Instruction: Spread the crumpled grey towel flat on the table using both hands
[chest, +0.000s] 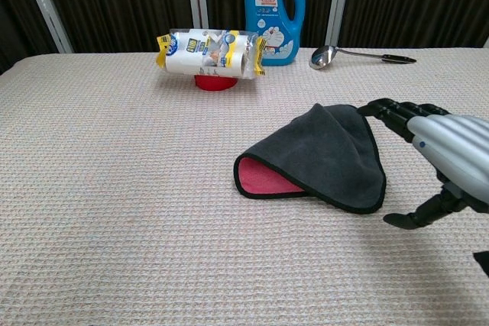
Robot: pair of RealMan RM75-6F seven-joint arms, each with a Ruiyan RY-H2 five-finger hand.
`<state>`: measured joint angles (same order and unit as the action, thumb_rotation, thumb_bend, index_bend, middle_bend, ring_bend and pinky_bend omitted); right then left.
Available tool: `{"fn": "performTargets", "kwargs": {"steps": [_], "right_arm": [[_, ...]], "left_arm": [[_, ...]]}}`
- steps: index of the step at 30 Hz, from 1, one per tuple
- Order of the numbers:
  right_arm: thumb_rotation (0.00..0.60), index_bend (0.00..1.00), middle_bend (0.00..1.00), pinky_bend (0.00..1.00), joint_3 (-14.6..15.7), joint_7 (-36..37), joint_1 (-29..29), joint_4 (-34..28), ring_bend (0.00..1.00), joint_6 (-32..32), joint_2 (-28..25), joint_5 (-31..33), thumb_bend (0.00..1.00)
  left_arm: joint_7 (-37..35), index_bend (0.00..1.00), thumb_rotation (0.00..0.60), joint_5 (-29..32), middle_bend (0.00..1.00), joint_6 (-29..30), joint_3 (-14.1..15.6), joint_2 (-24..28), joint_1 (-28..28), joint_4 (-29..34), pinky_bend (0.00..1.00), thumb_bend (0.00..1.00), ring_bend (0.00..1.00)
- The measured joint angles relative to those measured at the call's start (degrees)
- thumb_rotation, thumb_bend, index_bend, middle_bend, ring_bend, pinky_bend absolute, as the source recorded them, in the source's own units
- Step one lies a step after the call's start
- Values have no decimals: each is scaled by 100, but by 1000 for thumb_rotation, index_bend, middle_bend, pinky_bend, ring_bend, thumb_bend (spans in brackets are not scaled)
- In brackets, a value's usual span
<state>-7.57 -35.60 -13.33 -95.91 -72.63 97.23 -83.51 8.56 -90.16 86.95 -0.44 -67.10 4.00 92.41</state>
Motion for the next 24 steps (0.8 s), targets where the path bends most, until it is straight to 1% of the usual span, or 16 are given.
{"fn": "performTargets", "kwargs": {"steps": [9,24], "right_arm": [[600,0,0,44,-235,-101,-285,682,0,155,543,491,163],[600,0,0,44,-299,118,-533,1399,0,225,1037,825,164]], "left_arm": [[1,0,600,136,0,-23,-55,-11,5,-27,80,0,0],[53,0,600,242,0,-82,-93,-82,31,-90,80,0,0]]}}
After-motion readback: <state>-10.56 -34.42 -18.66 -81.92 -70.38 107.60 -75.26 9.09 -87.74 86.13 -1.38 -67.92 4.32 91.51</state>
